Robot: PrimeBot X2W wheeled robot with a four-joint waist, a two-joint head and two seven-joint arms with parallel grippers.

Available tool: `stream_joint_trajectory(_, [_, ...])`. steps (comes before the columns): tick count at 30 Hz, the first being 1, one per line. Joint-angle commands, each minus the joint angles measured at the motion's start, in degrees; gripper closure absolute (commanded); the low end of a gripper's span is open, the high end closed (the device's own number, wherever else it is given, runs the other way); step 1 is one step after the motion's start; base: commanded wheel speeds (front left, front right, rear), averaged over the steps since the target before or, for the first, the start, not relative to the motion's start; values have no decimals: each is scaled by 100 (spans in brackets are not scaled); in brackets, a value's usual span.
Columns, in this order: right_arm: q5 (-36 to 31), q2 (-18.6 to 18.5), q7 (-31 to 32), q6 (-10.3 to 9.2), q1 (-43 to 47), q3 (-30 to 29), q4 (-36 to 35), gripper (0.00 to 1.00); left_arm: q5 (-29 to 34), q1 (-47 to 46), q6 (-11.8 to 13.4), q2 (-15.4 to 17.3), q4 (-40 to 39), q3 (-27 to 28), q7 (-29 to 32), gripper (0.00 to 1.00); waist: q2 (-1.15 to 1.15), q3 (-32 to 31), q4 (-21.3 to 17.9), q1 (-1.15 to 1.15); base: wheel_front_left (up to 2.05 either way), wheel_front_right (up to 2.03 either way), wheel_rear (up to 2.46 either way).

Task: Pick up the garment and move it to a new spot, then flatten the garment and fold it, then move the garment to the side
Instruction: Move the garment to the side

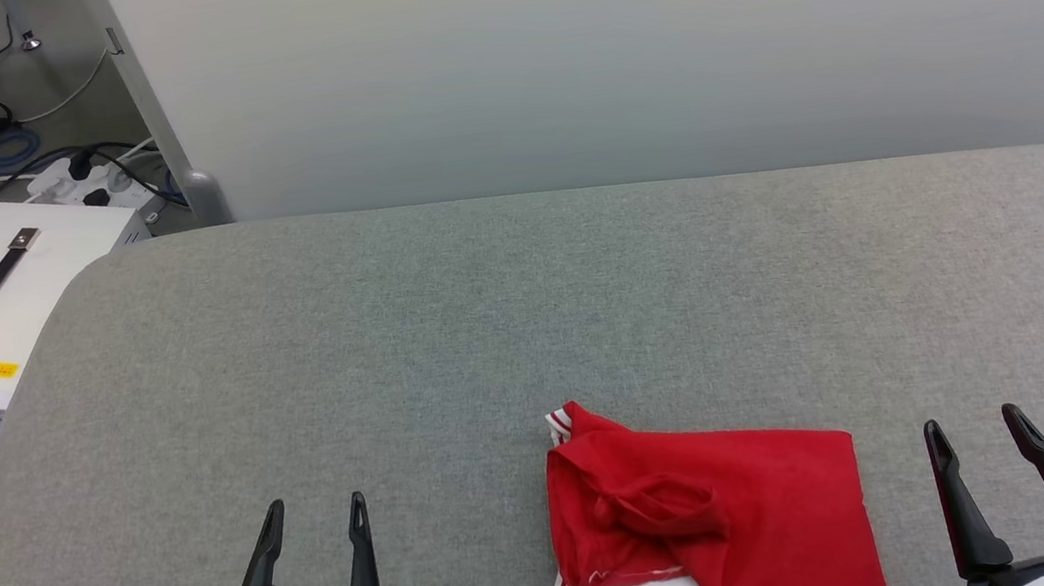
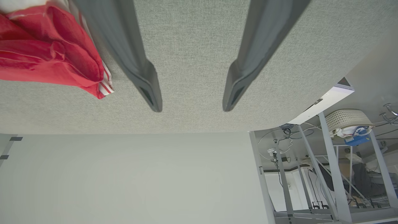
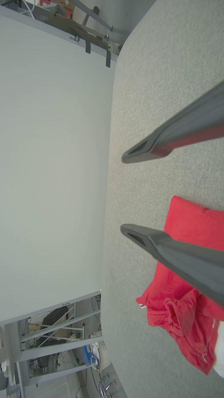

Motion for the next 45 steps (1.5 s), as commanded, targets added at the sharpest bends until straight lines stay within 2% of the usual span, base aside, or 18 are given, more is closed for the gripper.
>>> stream_joint_trajectory(1, [22, 14, -51, -3, 72, 14, -6, 0, 3, 80, 20, 8, -2, 5, -34, 0, 0, -4, 8, 0, 0, 0, 0])
stream_joint_trajectory(7, [122, -248, -51, -3, -190, -128, -108, 0, 4, 34, 19, 10, -7, 7, -34, 0, 0, 25, 52, 0, 0, 0, 0])
stream_joint_trajectory(11, [324, -662, -9, -3, -626, -246, -221, 0, -4, -22, 4, 13, 6, 11, -34, 0, 0, 86, 87, 0, 0, 0, 0])
stream_joint_trajectory(16, [855, -1189, 366, -3, -1406, -176, -414, 0, -16, -146, -12, 5, 26, -9, -34, 0, 0, 222, 154, 0, 0, 0, 0])
stream_joint_trajectory(20, [1577, -1671, 1178, -3, -1983, 62, -430, 0, -18, -237, -4, -13, 18, -78, -34, 0, 0, 328, 230, 0, 0, 0, 0])
stream_joint_trajectory(29, [3578, -2675, 4418, -3, -2521, 895, -119, 0, -37, -378, -7, -37, 12, -155, -34, 0, 0, 546, 344, 0, 0, 0, 0])
stream_joint_trajectory(33, [4111, -2951, 5431, -3, -2432, 1117, -42, 0, -35, -452, -13, -44, 6, -196, -34, 0, 0, 664, 405, 0, 0, 0, 0])
stream_joint_trajectory(37, [4421, -3055, 6055, -3, -2275, 1277, 177, 0, -40, -561, -22, -53, -2, -250, -34, 0, 0, 811, 485, 0, 0, 0, 0])
stream_joint_trajectory(45, [4655, -2816, 6332, -3, -2131, 1497, 695, 0, -53, -713, -20, -67, -18, -331, -34, 0, 0, 1148, 647, 0, 0, 0, 0])
